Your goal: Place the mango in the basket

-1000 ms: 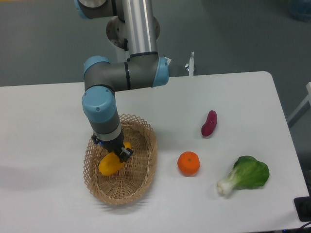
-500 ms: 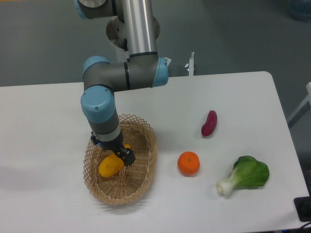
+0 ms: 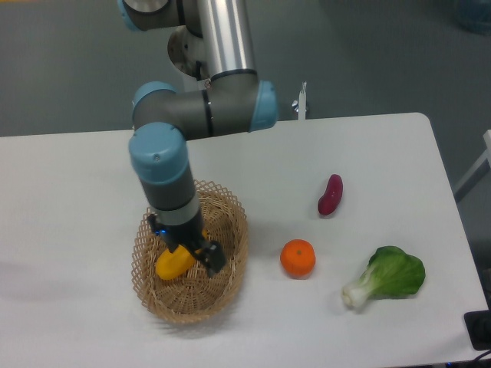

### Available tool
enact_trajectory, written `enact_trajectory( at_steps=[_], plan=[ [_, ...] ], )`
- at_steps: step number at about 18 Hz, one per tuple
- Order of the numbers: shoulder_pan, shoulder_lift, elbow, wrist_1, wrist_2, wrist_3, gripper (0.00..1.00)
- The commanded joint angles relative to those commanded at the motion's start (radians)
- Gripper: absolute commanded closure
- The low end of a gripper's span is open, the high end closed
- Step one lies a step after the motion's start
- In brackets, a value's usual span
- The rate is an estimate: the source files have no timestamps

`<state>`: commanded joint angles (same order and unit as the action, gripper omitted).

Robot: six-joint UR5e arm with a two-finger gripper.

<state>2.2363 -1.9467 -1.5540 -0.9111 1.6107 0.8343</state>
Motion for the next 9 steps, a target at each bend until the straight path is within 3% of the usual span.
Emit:
enact_trajectory(
  at_steps=[9],
  plan=[
    [0.176,0.052,0.095,-0.221,-0.011,0.251,0.00]
  ],
)
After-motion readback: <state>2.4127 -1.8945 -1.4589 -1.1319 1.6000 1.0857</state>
